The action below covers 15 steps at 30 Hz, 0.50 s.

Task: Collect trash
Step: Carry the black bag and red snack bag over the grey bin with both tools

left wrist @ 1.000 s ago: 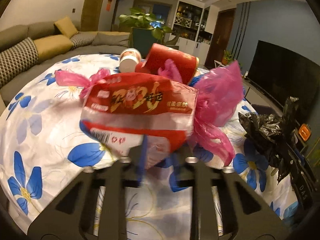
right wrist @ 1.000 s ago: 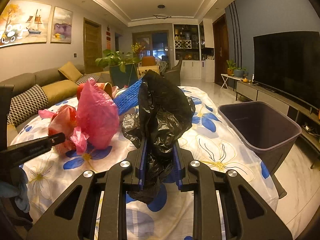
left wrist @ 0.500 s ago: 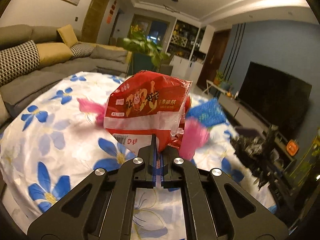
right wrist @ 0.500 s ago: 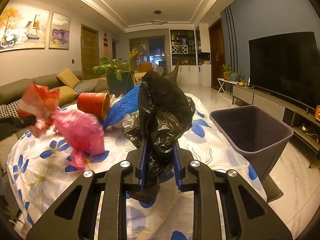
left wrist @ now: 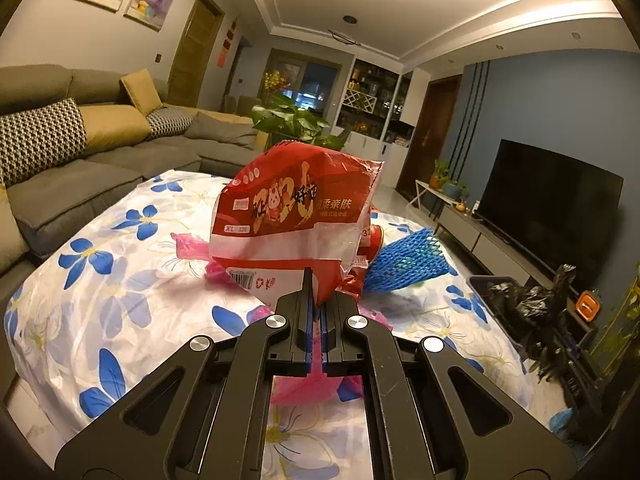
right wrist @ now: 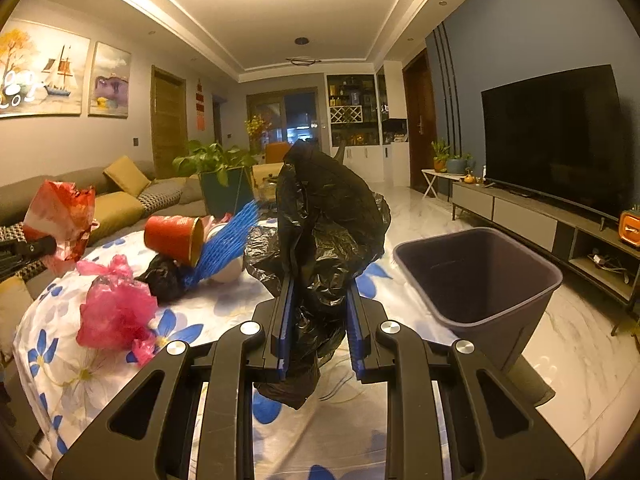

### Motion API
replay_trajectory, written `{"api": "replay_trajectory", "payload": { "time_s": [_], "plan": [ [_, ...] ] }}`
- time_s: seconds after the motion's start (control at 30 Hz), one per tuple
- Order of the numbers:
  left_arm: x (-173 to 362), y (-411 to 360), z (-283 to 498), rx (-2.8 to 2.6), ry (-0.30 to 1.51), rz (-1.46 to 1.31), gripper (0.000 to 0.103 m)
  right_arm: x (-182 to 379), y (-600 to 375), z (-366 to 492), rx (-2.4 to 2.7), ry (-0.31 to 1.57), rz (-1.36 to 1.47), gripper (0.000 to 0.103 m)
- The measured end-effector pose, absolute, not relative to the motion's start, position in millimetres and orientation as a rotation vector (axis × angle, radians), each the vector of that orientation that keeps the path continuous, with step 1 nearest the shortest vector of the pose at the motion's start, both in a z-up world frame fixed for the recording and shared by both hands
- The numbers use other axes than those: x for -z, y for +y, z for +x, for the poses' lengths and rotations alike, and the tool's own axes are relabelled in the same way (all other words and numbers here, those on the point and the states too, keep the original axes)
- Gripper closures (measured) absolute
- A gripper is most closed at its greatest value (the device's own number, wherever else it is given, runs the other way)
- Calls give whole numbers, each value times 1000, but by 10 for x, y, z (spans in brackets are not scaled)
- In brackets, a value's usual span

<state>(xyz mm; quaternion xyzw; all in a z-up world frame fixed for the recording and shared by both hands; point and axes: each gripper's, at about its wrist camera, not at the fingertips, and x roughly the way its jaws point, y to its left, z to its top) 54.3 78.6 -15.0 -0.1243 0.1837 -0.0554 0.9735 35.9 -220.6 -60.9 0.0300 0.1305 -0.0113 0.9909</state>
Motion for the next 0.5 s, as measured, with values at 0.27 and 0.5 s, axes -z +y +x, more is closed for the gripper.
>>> {"api": "replay_trajectory", "payload": {
  "time_s": [0.27,0.5],
  "plan": [
    [-13,501,588,171,338,-190,102,505,-2345,354,50,223,52,79],
    [-387,-215,771,341,251,-54,102,231,-2648,310,98,139,35,79]
  ]
}}
